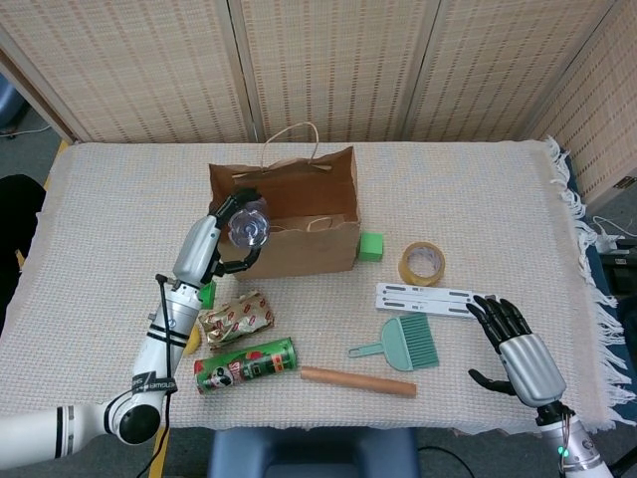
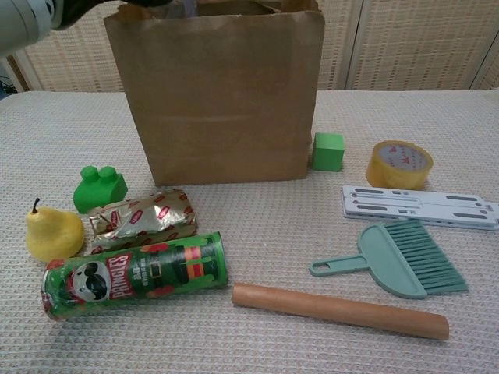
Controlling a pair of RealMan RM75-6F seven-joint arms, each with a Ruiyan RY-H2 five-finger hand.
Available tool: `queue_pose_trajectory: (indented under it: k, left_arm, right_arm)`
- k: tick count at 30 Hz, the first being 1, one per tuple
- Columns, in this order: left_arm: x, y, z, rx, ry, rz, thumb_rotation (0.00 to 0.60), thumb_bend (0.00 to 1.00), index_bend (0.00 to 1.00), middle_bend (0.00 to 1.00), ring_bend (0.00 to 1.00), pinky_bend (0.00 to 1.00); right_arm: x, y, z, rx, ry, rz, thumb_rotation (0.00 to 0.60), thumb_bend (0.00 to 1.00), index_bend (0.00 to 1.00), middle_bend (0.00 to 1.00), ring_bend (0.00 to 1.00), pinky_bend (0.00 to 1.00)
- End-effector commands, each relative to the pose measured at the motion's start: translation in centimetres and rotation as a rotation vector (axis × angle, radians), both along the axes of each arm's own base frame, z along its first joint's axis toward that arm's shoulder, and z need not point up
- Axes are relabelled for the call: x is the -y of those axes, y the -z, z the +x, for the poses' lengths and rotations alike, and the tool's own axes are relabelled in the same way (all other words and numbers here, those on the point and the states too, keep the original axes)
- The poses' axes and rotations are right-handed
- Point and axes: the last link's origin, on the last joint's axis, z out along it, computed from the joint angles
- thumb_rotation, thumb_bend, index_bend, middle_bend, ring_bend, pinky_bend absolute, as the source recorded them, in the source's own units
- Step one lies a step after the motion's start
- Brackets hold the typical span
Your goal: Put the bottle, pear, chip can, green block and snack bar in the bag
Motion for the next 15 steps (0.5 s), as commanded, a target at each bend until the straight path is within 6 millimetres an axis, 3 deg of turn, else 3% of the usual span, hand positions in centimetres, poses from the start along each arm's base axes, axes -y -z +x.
queue_pose_trajectory:
  k: [1, 10, 15]
  left_arm:
    - [0.0, 0.0, 0.0, -0.005, 0.002, -0.003, 0.6, 0.4, 0.06, 0.0, 0.0, 0.13]
    - [0.5, -0.6, -0.3, -0.029, 0.006, 0.002, 0.6, 0.39, 0.04, 0.0, 0.0, 0.13]
    - [1.2, -2.0, -2.5, -0.06, -0.012, 0.051, 0.6, 0.43, 0.1, 0.02, 0.03, 0.17]
  right_arm:
    - [0.0, 0.0, 0.0, -0.001, 0.0, 0.001, 0.6, 0.07, 0.0, 0.0, 0.0, 0.0]
    - [-0.2, 0.0, 0.0, -0.01, -0.005, 0.004, 0.6, 0.07, 0.0, 0.0, 0.0, 0.0]
    - [-0.1, 0.0, 0.0, -0.01, -0.005, 0.002, 0.6, 0.07, 0.0, 0.0, 0.0, 0.0]
